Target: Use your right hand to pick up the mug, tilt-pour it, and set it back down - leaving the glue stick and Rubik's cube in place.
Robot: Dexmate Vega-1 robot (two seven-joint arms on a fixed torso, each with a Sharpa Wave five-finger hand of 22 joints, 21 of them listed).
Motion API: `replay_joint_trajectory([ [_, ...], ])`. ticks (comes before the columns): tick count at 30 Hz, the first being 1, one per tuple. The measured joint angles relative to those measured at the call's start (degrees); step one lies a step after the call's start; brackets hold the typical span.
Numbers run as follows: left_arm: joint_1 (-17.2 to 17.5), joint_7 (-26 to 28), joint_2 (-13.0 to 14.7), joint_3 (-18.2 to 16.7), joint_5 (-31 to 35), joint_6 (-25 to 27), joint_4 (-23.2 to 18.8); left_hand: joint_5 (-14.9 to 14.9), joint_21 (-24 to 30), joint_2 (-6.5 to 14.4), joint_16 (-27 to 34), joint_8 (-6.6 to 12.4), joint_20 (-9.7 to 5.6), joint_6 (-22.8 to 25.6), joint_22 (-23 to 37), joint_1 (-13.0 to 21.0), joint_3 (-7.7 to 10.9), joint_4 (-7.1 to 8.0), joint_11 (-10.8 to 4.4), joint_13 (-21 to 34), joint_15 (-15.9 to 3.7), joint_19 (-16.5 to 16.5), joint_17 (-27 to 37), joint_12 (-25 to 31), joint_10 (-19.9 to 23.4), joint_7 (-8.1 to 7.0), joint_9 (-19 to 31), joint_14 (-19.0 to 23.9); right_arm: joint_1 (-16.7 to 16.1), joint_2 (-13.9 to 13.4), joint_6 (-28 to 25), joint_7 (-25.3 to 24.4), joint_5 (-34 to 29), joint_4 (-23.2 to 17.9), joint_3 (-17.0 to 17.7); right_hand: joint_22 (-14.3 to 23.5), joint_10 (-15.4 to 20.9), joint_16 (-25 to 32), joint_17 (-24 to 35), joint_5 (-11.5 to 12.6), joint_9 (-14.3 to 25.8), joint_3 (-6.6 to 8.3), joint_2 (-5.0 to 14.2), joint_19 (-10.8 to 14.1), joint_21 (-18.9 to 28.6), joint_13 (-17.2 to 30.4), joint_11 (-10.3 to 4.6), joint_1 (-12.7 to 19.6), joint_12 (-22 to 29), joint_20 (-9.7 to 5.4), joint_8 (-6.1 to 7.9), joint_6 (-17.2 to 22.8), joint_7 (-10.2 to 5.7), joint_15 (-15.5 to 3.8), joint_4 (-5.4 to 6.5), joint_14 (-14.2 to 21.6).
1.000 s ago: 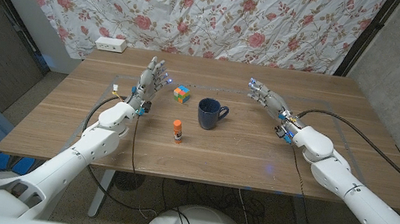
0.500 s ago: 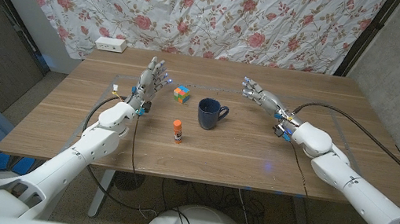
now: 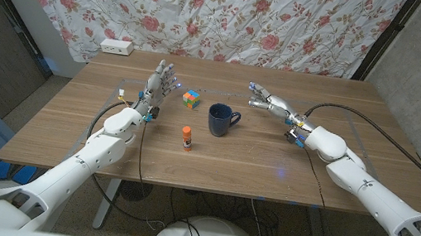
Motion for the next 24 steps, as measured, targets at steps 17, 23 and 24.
replay_joint_trajectory([
  [17,0.0,0.0,0.0,0.0,0.0,0.0,0.0,0.0,0.0,0.0,0.0,0.00,0.00,0.0,0.0,0.0,0.00,0.00,0.00,0.0,0.00,0.0,0.0,0.0,0.0,0.00,0.0,0.0,6.9,4.8,7.8,3.9,-4.0,12.7,-4.7,0.0,-2.6,0.3,0.0,1.4,0.0,0.00,-0.96,-0.7,0.2,0.0,0.50,1.7,0.0,-0.10,0.00,0.0,0.00,0.42,0.00,-0.4],
  [23,0.0,0.0,0.0,0.0,0.0,-0.1,0.0,0.0,0.0,0.0,0.0,0.00,0.00,0.0,0.0,0.0,0.00,0.00,0.00,0.0,0.00,0.0,0.0,0.0,0.0,0.00,0.0,0.0,9.2,6.6,10.3,4.9,-4.6,17.5,-6.0,0.0,-3.0,0.3,0.0,1.9,0.0,0.00,-1.35,-0.7,0.5,0.3,0.93,2.9,0.0,-0.10,0.00,0.0,0.00,0.42,0.00,-0.4],
  [24,0.0,0.0,0.0,0.0,0.0,-0.1,0.0,0.0,0.0,0.0,0.0,0.00,0.00,0.0,0.0,0.0,0.00,0.00,0.00,0.0,0.00,0.0,0.0,0.0,0.0,0.00,0.0,0.0,9.9,7.2,11.1,5.2,-4.8,19.1,-6.5,0.0,-3.0,0.5,0.0,1.9,0.0,0.00,-1.35,-0.7,0.5,0.3,0.93,2.9,0.0,-0.10,0.00,0.0,0.00,0.42,0.00,-0.4],
])
